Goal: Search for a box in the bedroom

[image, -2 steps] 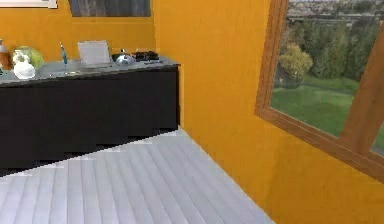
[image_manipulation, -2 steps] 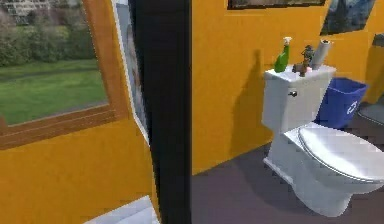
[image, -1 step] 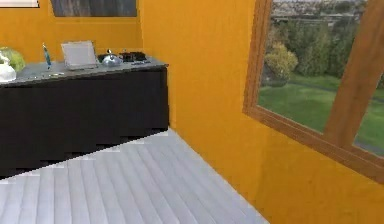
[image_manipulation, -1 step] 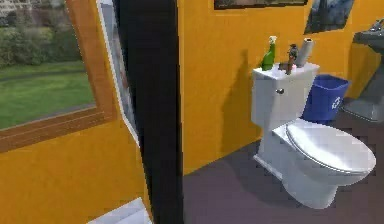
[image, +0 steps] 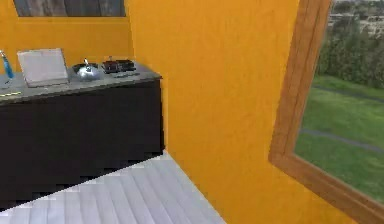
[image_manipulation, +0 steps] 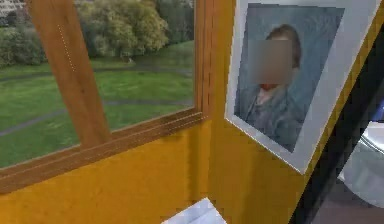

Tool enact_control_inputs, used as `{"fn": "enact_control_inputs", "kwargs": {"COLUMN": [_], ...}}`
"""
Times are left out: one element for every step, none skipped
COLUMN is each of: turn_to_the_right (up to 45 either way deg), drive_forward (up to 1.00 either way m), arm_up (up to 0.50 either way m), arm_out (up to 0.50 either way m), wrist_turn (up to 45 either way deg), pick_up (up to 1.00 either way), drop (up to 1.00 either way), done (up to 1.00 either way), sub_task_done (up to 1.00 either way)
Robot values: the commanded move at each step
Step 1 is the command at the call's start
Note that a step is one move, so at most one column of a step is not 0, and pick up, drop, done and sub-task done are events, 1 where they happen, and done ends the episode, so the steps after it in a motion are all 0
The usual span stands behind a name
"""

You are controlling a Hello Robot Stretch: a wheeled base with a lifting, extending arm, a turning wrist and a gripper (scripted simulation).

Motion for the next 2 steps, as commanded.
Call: {"fn": "enact_control_inputs", "kwargs": {"turn_to_the_right": [-27.0, 0.0], "drive_forward": [0.0, 0.3], "arm_up": [0.0, 0.0], "arm_out": [0.0, 0.0], "wrist_turn": [0.0, 0.0], "pick_up": [0.0, 0.0], "drop": [0.0, 0.0], "done": [0.0, 0.0], "sub_task_done": [0.0, 0.0]}}
